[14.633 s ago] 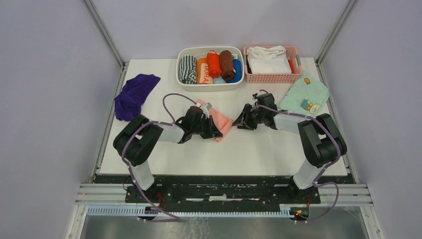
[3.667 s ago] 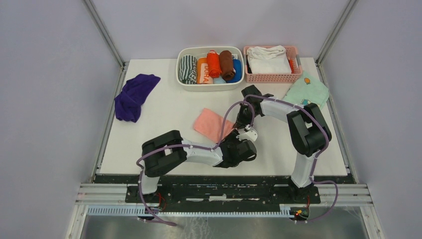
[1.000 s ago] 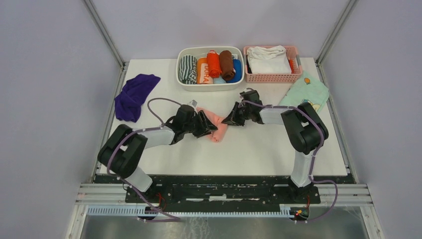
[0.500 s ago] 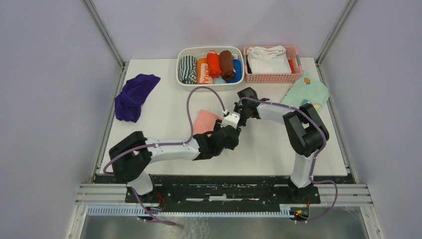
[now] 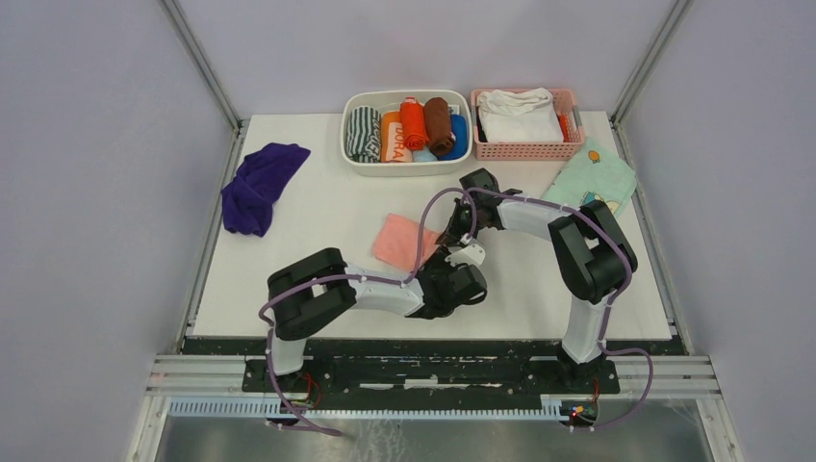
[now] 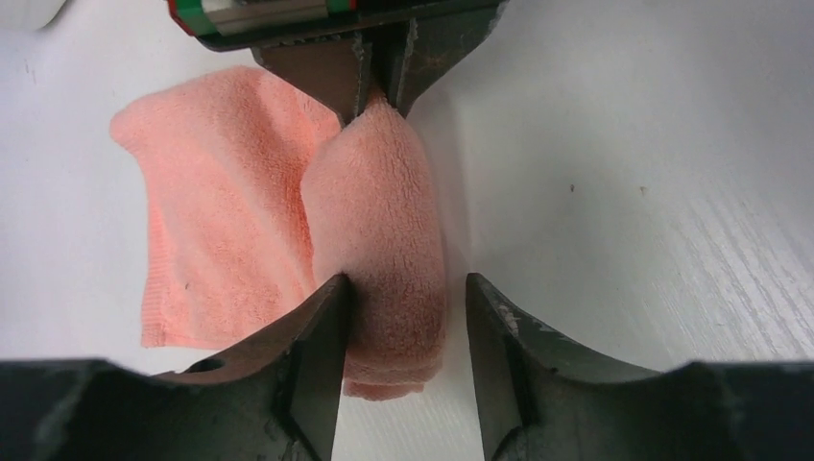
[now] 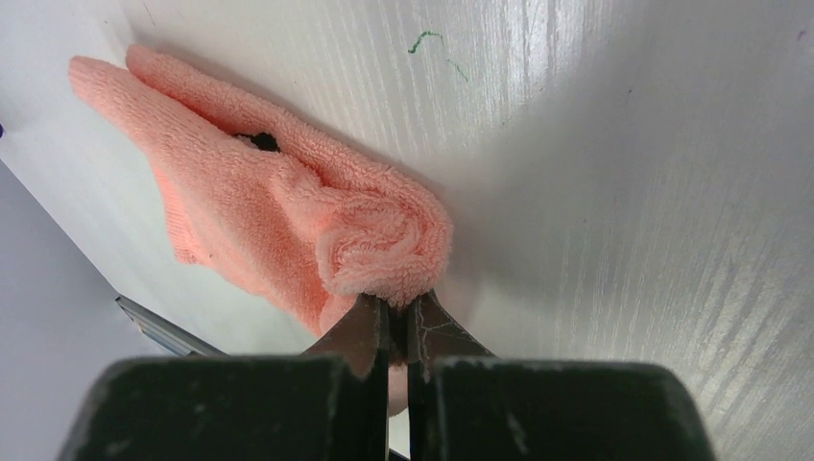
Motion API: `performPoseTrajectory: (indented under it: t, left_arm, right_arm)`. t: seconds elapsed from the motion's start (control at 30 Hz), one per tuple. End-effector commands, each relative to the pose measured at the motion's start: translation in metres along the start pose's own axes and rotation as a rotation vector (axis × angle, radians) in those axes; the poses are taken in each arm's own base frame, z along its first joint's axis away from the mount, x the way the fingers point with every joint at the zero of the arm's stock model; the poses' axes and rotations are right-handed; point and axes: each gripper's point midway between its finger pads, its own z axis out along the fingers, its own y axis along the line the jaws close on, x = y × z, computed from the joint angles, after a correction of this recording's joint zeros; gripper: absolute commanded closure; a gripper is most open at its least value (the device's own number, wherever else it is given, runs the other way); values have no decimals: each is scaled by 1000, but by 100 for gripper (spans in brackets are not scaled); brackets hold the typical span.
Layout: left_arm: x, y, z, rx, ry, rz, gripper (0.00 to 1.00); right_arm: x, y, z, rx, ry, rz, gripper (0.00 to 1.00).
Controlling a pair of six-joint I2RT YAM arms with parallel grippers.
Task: Roll the towels
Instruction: Roll the towel at the center of the board.
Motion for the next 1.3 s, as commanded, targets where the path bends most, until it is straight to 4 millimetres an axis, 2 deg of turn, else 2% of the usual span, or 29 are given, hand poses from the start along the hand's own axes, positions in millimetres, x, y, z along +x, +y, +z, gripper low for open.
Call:
performPoseTrajectory:
  t: [0.0,0.07,0.17,0.37,0.6,0.8,1.03,1.27]
  left_arm:
    - [3,2,6,-42,15,58,51]
    - [6,3,6,-41,23,50,63]
    - [6,5,5,5,36,-18,79]
    - [-5,15,4,234,54,-314,95]
    - [-13,24,3,578,96,-670,95]
    - [-19,35,9,787,135,-948,95]
    - [-16,48,10,947,176,-1264,96]
    - [-7,52,10,1000,189,-1454,95]
  right_arm:
    - [-2,2,-12,23,-19,-15,100]
    - [-4,6,-15,1,-29,-36,99]
    - [-10,19,-22,-60,-56,-86,91]
    - [-16,35,-32,-193,-74,-123,71]
    - [-28,39,-43,-339,-129,-95,47]
    - [-27,46,-37,-459,-136,-64,35]
    - [-31,52,-17,-559,-133,-23,30]
    - [-31,56,3,-578,-96,-8,30]
